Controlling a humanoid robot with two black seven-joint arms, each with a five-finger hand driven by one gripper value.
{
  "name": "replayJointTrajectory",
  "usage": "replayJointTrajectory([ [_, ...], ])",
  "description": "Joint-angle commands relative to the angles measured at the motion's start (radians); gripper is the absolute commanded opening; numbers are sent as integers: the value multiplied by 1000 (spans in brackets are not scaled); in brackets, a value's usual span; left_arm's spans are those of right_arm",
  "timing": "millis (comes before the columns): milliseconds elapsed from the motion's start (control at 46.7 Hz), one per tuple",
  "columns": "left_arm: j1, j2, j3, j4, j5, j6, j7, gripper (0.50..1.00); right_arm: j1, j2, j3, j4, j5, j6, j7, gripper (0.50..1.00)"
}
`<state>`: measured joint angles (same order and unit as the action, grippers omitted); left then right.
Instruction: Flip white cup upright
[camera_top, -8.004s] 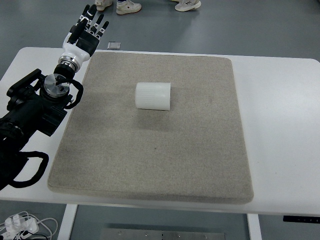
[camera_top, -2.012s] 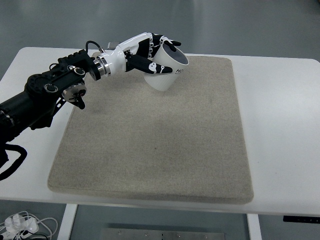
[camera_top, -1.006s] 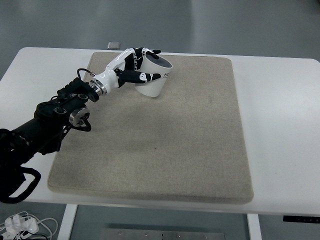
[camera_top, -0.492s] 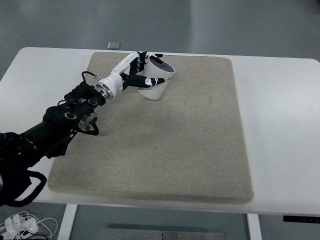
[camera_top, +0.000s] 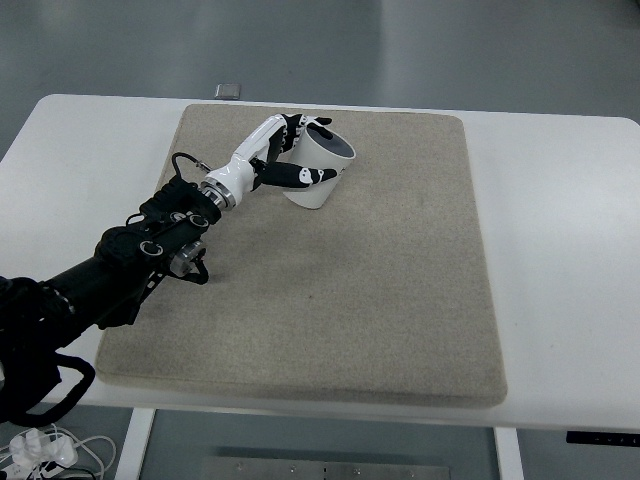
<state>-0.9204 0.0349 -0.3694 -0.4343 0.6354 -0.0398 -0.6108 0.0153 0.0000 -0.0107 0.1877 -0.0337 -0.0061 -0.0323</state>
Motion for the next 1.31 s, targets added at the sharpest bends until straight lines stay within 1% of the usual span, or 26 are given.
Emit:
replayJointTrajectory([
  [0,2,0,-2,0,-3,-2,0,930,0,0,0,1,0,0,0,952],
  [43,2,0,-2,0,-5,-2,0,962,0,0,0,-1,0,0,0,952],
  [171,6,0,-2,0,-6,-2,0,994,0,0,0,1,0,0,0,952],
  [428,15,-1,-3,-1,-6,-2,0,994,0,0,0,-1,0,0,0,952],
  [599,15,16,-8,-55,-10,0,0,994,0,0,0,-1,0,0,0,952],
  [792,9,33,-31,-76,-8,-2,0,994,0,0,0,1,0,0,0,952],
  [1049,-9,118,-82,-170,-8,0,0,994,0,0,0,-1,0,0,0,952],
  [1134,-31,140,-111,-172,-10,1,0,994,0,0,0,1,0,0,0,952],
  [1284,-77,145,-163,-153,-32,8,0,994,0,0,0,1,0,0,0,952],
])
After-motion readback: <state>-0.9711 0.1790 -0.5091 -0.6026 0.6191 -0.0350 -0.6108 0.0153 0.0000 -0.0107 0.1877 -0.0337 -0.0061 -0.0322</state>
